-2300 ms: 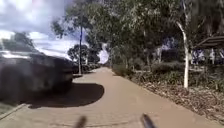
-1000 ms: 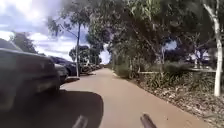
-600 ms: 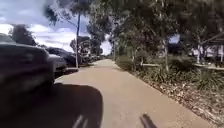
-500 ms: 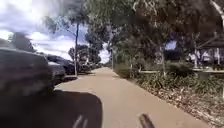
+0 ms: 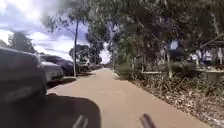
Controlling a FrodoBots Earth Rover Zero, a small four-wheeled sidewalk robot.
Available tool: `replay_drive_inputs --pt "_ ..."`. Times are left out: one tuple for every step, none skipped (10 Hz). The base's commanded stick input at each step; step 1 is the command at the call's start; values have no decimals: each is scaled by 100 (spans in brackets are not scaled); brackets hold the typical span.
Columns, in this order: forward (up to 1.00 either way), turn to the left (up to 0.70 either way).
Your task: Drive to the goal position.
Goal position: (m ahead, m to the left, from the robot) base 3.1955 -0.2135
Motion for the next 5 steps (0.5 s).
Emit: replay_drive_inputs --pt "100 0" --pt "100 0" --pt "100 0" --pt "100 0" --pt "100 0"
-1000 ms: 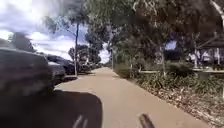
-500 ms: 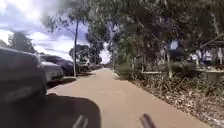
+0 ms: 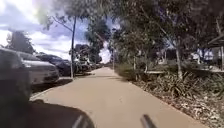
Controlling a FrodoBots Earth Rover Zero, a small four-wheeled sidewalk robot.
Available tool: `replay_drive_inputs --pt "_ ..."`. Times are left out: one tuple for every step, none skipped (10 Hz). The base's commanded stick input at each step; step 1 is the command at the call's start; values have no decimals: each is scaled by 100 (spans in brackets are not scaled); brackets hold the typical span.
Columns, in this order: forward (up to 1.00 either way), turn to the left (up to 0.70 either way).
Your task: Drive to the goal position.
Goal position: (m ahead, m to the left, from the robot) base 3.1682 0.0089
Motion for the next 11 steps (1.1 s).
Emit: replay_drive_inputs --pt "100 0" --pt "100 0" --pt "100 0" --pt "100 0" --pt "100 0" --pt "100 0" --pt "100 0" --pt "100 0" --pt "100 0" --pt "100 0" --pt "100 0"
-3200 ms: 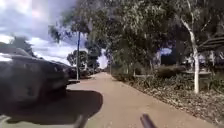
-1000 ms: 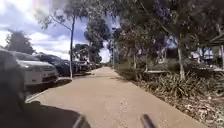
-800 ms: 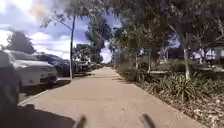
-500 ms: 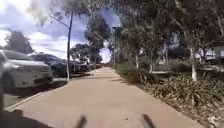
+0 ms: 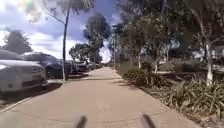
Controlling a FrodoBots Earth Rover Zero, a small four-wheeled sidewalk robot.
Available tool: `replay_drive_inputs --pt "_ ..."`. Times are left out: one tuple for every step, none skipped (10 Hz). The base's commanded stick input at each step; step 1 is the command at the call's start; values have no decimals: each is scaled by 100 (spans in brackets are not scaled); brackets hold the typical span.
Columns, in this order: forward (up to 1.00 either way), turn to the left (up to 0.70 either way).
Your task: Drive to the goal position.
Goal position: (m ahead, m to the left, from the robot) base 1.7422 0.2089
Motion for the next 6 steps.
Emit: replay_drive_inputs --pt "100 0" --pt "100 0" --pt "100 0" --pt "100 0" --pt "100 0" --pt "100 0"
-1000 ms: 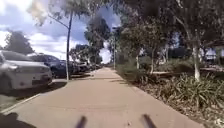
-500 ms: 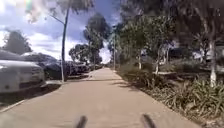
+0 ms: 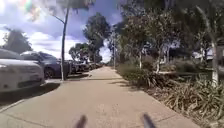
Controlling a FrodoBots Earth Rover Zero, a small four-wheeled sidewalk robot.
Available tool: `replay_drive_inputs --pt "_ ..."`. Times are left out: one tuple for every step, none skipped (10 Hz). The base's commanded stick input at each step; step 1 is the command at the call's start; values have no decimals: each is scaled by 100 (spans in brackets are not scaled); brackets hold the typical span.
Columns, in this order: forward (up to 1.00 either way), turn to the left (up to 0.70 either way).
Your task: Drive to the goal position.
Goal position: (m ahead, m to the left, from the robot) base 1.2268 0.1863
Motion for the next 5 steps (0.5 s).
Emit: replay_drive_inputs --pt "100 0" --pt "100 0" --pt "100 0" --pt "100 0" --pt "100 0"
